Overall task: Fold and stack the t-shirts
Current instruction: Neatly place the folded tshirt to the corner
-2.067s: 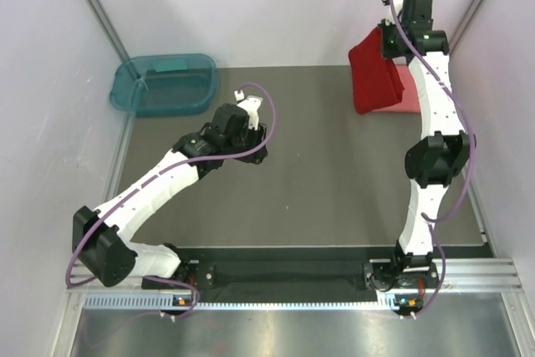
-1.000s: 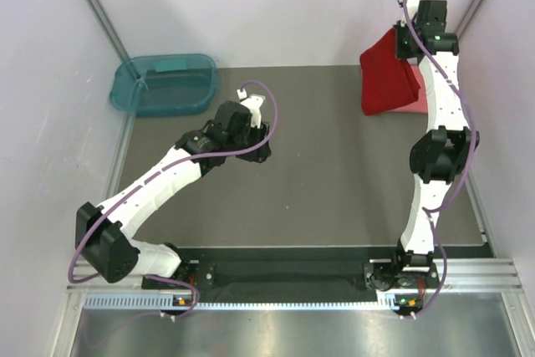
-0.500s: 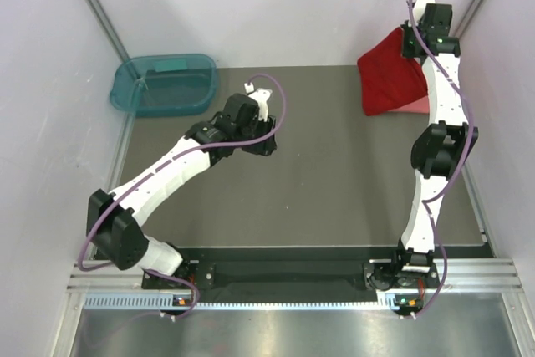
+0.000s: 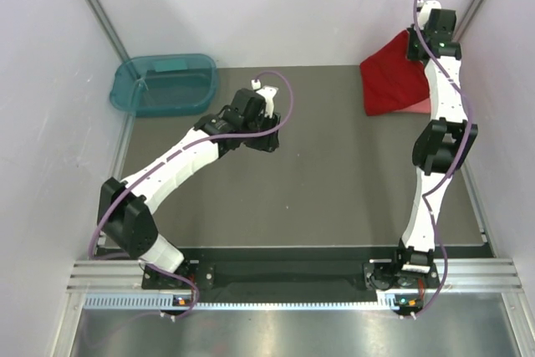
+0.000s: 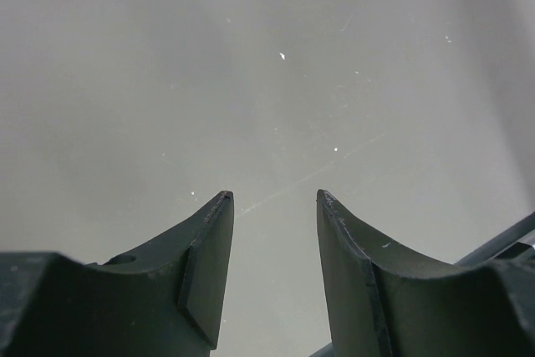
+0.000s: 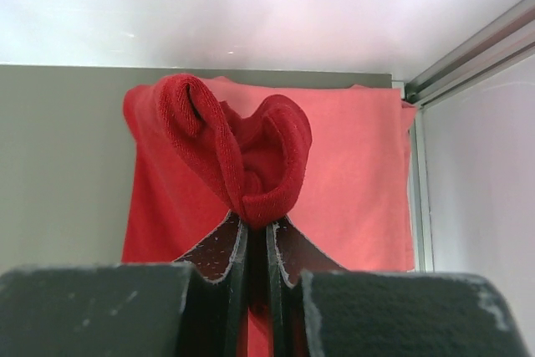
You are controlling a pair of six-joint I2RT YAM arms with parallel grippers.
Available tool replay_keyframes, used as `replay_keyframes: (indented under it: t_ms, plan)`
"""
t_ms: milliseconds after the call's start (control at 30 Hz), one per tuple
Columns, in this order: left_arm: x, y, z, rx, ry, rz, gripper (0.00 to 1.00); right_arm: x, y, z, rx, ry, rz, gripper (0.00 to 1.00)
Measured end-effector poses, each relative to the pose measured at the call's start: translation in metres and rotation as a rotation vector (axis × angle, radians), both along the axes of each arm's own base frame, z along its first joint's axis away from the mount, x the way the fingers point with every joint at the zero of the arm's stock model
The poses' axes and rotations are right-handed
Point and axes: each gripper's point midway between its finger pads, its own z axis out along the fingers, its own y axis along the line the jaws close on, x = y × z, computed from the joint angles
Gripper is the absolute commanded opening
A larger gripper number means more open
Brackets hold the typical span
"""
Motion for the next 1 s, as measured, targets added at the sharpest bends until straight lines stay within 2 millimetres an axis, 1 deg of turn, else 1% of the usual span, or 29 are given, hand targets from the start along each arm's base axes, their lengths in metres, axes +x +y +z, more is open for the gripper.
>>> replay_keyframes:
  t_ms: [300,433,533,667,767,833,1000]
  plan:
    - [0.005,0.003,-0.006,0.019,0.014,0.005,0.49,0.013,-0.017,-0.02,0.016,-0.009,-0.041,0.0]
    - [0.006,0.003,-0.009,0.025,0.019,0.005,0.49,0.019,-0.027,-0.026,0.023,-0.026,-0.074,0.0]
    - [0.007,0.004,-0.013,0.034,0.028,0.006,0.49,0.024,-0.037,-0.034,0.036,-0.037,-0.1,0.0]
    - [0.011,0.004,-0.015,0.039,0.035,0.011,0.5,0.026,-0.052,-0.047,0.05,-0.032,-0.141,0.0]
    - [0.013,0.006,-0.017,0.041,0.039,0.018,0.5,0.029,-0.061,-0.051,0.061,-0.044,-0.171,0.0]
    - [0.014,0.008,-0.018,0.043,0.043,0.022,0.5,0.03,-0.066,-0.054,0.068,-0.049,-0.183,0.0]
    - [0.018,0.008,-0.02,0.044,0.048,0.027,0.5,0.035,-0.073,-0.069,0.101,-0.053,-0.219,0.0]
